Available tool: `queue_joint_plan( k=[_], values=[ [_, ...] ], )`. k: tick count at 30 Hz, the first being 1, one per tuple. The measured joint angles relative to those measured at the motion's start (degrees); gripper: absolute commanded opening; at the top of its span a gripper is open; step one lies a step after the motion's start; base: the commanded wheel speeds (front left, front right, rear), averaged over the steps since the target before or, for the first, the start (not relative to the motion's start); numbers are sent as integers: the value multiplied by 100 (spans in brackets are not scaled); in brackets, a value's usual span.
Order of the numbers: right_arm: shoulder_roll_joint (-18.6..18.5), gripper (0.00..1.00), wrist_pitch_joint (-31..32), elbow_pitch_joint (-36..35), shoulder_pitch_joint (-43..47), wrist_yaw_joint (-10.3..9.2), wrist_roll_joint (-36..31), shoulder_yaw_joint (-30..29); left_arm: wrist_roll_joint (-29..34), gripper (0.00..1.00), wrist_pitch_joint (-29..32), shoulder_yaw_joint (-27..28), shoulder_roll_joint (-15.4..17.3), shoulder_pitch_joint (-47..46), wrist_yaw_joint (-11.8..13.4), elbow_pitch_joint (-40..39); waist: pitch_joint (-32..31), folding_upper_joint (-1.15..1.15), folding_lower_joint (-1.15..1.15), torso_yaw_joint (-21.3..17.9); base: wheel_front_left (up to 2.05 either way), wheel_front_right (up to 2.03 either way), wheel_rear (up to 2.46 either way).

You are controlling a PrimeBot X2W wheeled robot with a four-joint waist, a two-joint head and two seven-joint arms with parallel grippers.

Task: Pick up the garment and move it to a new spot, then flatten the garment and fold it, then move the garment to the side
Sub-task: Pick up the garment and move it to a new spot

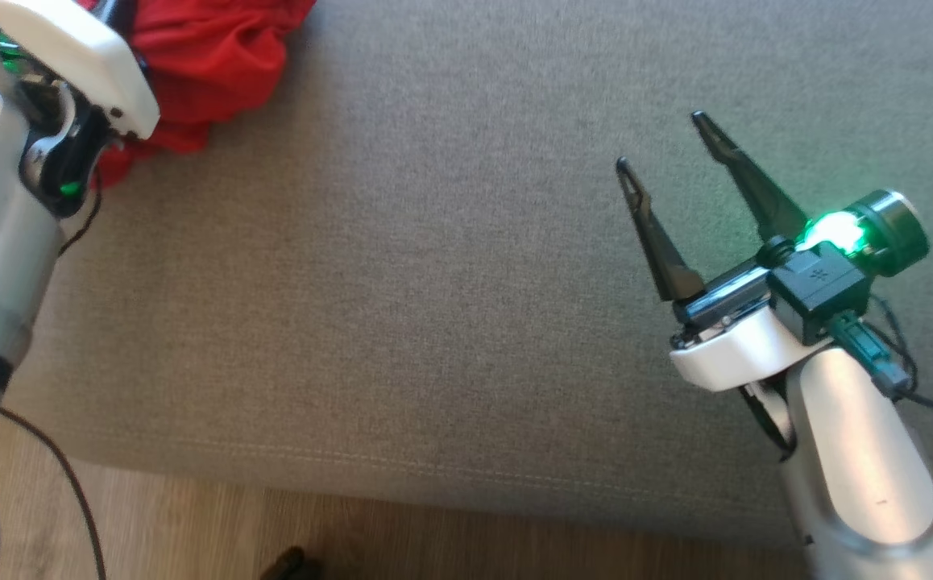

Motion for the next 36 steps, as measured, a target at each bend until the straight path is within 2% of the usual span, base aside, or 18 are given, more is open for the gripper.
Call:
queue_joint_plan(
  k=[5, 11, 16, 27, 36],
  values=[
    [83, 100, -15, 60, 131, 0, 114, 86, -13, 0, -566, -497, 285, -13, 0, -310, -382, 0, 0, -13, 0, 0, 0],
    [136, 100, -15, 123, 362, 0, 231, 169, -13, 0, -765, -964, 433, -87, 0, -678, -768, 0, 0, -115, 0, 0, 0],
    [138, 100, -15, 98, 532, 0, 405, 167, 36, 0, -868, -1210, 639, -345, 0, -976, -1049, 0, 0, -391, 0, 0, 0],
    [151, 100, -15, -358, 582, 0, 1118, 344, -41, 0, -921, -1388, 719, -628, 0, -1615, -1396, 0, 0, -1433, 0, 0, 0],
    [157, 100, -16, -643, 710, 0, 1606, 409, -665, 0, -925, -1458, 601, -616, 0, -2217, -1511, 0, 0, -2588, 0, 0, 0]
  ],
)
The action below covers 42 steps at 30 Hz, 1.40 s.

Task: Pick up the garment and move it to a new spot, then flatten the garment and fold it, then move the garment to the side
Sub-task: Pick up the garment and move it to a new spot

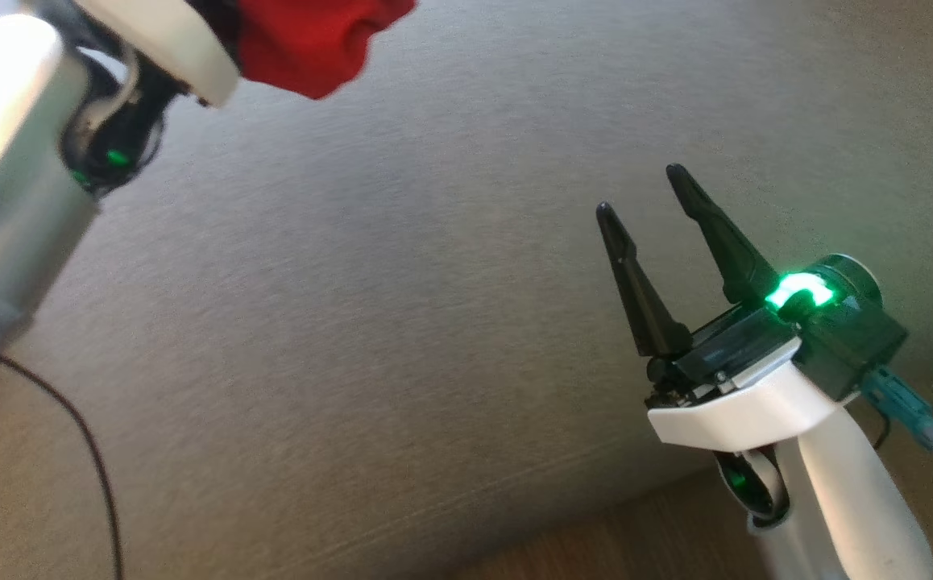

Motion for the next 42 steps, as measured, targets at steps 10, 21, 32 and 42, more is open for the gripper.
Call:
queue_joint_plan(
  k=[10, 21, 32, 42],
  values=[
    [5, 100, 0, -259, 13, 0, 175, -67, -214, 0, -2, -23, -366, 299, 0, -313, 224, 0, 0, -995, 0, 0, 0],
    [21, 100, 0, -301, -32, 0, 19, -69, 129, 0, -26, 1617, -826, 2463, 7, 937, 743, 0, 0, -896, 0, 0, 0],
    [22, 100, 0, -10, -25, 0, -288, 103, 1599, 100, -37, 3411, -1670, 3408, 14, 974, 380, 0, 0, -149, 0, 0, 0],
    [22, 100, 0, 488, 441, 0, -476, -22, 3015, 100, -41, 4717, -2292, 4907, 483, -328, -321, 0, 0, 621, 0, 0, 0]
  ],
)
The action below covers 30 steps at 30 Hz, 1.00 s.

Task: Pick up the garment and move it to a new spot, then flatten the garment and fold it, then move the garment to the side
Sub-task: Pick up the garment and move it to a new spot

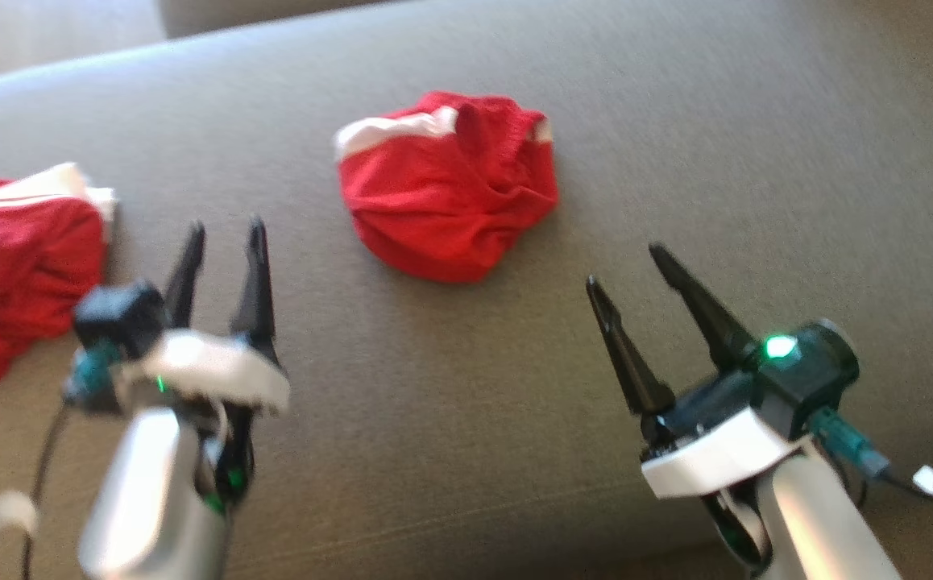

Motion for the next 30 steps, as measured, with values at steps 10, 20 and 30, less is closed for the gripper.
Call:
queue_joint_plan(
  k=[10, 20, 30],
  values=[
    [10, 100, 1, 377, 383, 0, -3, -330, 938, 100, 0, 692, -332, 1987, 241, -1613, -836, 0, 0, 789, 0, 0, 0],
    [51, 100, 1, 288, 962, 0, -4, -1080, 1524, 100, 0, 846, -357, 2890, 298, -2646, -1309, 0, 0, 1157, 0, 0, 0],
    [60, 100, 1, 240, 1207, 0, 5, -1370, 1618, 100, 0, 817, -357, 3120, 375, -2752, -1329, 0, 0, 1264, 0, 0, 0]
  ],
)
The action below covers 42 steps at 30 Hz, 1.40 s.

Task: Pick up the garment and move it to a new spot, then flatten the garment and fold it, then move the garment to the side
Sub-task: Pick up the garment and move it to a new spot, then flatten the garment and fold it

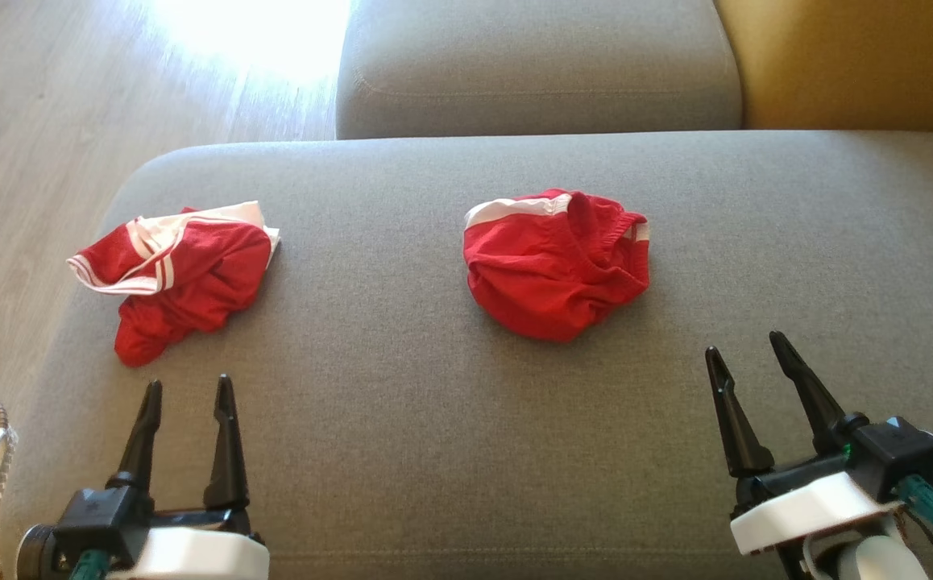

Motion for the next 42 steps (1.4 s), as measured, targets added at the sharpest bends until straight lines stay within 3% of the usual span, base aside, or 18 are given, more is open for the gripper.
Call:
queue_joint_plan(
  k=[33, 42],
  values=[
    [19, 100, 0, 64, -17, 0, 92, 8, 201, 100, 0, -342, 0, 0, 100, -16, 130, 0, 0, -94, 0, 0, 0],
    [19, 100, 0, 68, -44, 0, 121, 57, -18, 100, 0, -544, 2, -81, 105, 264, 244, 0, 0, -318, 0, 0, 0]
  ],
)
